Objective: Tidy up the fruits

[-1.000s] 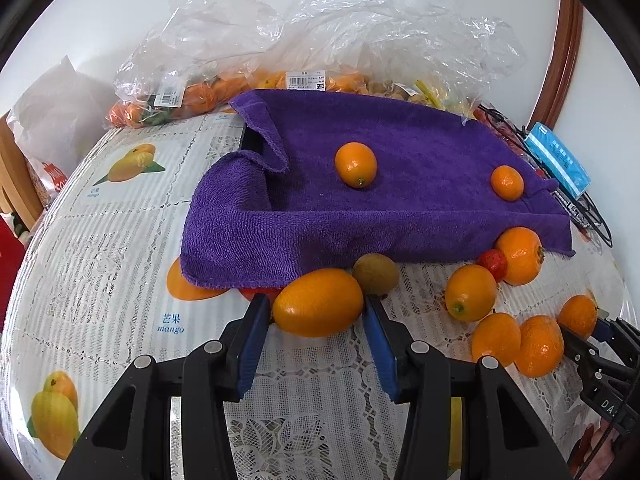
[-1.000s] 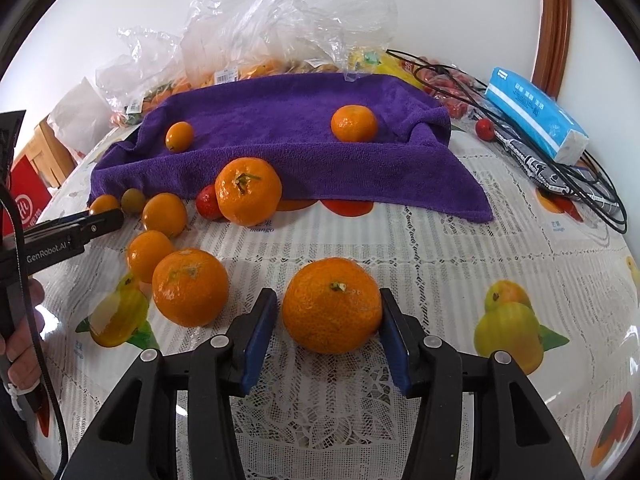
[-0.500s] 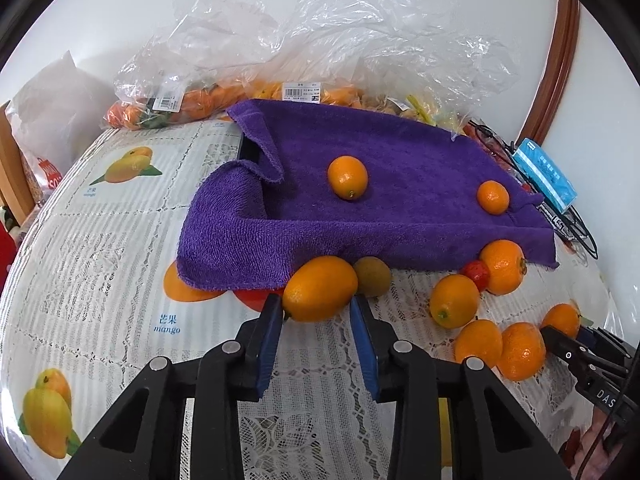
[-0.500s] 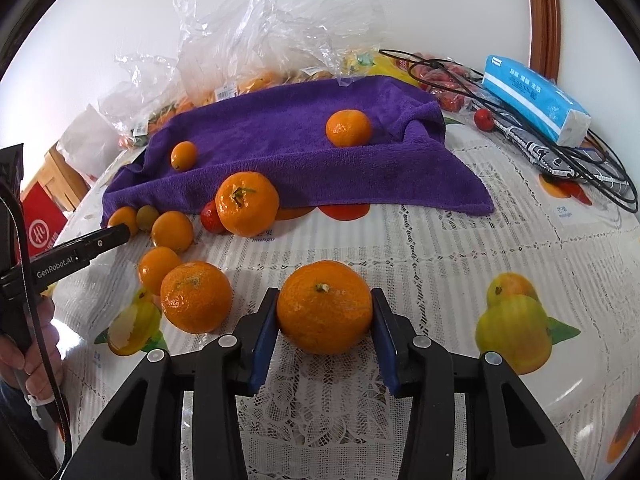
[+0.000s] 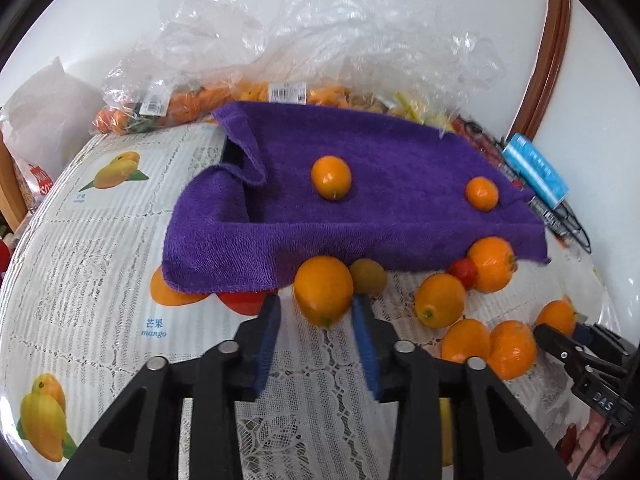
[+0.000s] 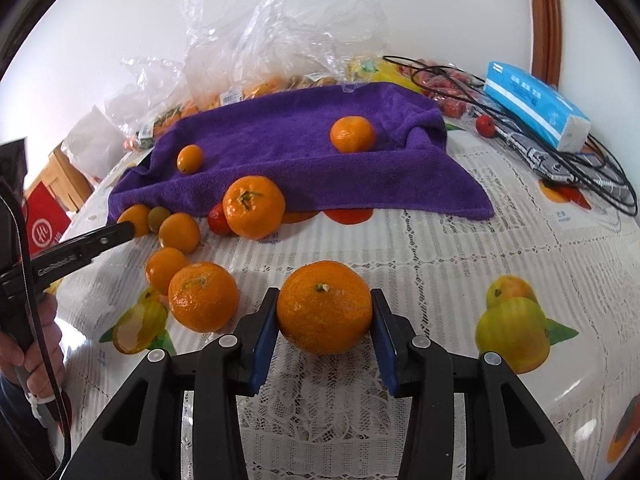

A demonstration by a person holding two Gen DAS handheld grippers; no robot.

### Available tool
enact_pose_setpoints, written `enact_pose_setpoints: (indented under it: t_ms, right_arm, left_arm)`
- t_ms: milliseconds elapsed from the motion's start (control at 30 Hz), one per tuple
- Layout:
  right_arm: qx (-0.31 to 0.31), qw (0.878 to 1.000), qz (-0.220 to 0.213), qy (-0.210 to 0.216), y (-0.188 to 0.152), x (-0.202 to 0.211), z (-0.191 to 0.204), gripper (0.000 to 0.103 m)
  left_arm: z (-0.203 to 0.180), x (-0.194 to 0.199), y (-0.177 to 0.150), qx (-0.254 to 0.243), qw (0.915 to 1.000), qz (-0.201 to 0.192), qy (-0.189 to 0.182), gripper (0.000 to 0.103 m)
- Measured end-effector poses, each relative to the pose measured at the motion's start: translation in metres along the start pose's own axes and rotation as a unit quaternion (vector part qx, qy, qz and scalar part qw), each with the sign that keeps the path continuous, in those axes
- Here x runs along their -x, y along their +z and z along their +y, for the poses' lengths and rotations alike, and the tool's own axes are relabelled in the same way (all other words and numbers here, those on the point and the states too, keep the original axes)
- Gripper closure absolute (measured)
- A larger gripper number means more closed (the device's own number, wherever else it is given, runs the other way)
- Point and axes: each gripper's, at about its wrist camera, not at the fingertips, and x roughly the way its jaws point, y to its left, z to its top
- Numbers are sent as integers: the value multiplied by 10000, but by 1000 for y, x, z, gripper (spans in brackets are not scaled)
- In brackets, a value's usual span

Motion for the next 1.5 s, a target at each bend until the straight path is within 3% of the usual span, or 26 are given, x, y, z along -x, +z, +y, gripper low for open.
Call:
enact_pose_setpoints:
  t_ms: [333, 700, 833, 933, 1000, 1133, 1233, 1333, 1500]
  right_arm:
    - [65, 9999, 84, 46, -1, -4, 1, 60]
    - [75, 9997, -211, -66, 4, 17, 2, 60]
    - [183, 9990, -367, -171, 15, 29, 11, 60]
    - [197, 9986, -474, -160, 28, 36, 17, 60]
    - [183, 9982, -571, -85, 38, 40, 21, 60]
    - [187, 9969, -761, -48, 59, 44, 30, 60]
    - [195, 9962, -847, 65, 72, 41, 36, 60]
    - [254, 9967, -771, 51, 70, 33, 40, 60]
    - [232, 9977, -634, 23, 56, 27, 37, 60]
  left_arm:
    - [7, -1, 1, 189, 9998, -50, -64, 72]
    - [5, 24, -6, 84, 9997, -137, -171, 73]
    - [5, 41, -3, 166, 9988, -252, -375, 73]
    - [1, 56, 3, 63, 9986, -442, -285, 73]
    - [1, 62, 9, 74, 9981, -543, -291, 82]
    - [1, 67, 27, 94, 9969, -697, -363, 83]
    - [-1, 54, 32, 70, 9981, -515, -342, 83]
    - [2, 32, 17, 117, 9994, -233, -241, 83]
    - [13, 7, -9, 346, 9983, 217, -404, 83]
